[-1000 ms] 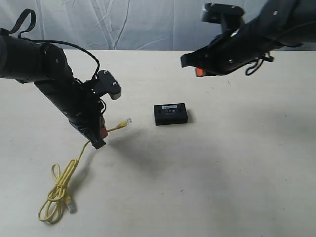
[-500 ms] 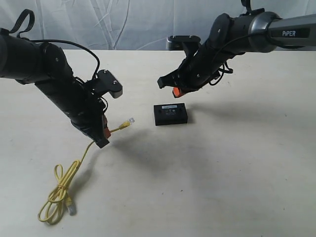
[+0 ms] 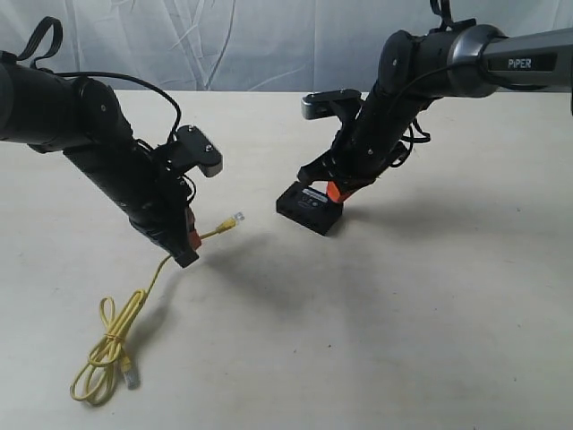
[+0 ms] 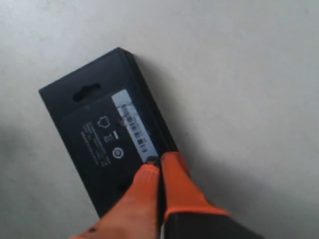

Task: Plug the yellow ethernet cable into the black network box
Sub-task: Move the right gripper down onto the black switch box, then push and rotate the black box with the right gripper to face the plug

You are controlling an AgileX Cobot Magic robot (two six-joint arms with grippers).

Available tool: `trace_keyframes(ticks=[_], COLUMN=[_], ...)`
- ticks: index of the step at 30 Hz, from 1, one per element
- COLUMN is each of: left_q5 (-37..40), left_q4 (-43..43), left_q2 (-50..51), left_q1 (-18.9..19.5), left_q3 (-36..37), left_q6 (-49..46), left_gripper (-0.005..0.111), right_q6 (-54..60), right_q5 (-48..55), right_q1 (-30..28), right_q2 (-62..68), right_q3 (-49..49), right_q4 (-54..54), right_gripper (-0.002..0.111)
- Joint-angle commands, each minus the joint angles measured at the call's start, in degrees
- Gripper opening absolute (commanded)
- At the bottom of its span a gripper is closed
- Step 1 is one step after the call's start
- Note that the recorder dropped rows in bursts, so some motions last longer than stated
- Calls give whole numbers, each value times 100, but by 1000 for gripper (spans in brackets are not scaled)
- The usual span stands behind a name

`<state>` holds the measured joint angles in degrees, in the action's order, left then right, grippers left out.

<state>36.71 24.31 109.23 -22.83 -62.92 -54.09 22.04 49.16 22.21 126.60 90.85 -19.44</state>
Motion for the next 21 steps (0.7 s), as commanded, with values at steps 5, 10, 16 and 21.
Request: trace_keyframes(ticks=[5, 10, 16, 21], left_q5=[-68, -89, -179, -129], left_q4=[188, 219, 219, 208], left_q2=[11, 11, 11, 11], left_q1=[-11, -11, -11, -11], left_q3=[-7, -7, -7, -7], left_q6=[17, 17, 17, 17], left_gripper=[0, 0, 0, 0], right_q6=[-116, -125, 66, 52], right_q5=[288, 75, -671, -1147], right_q1=[8, 8, 190, 358], right_q2=[-32, -377, -342, 42], right_q3=[25, 25, 25, 25], right_q4=[147, 78, -667, -750], right_gripper=[-1, -1, -1, -1])
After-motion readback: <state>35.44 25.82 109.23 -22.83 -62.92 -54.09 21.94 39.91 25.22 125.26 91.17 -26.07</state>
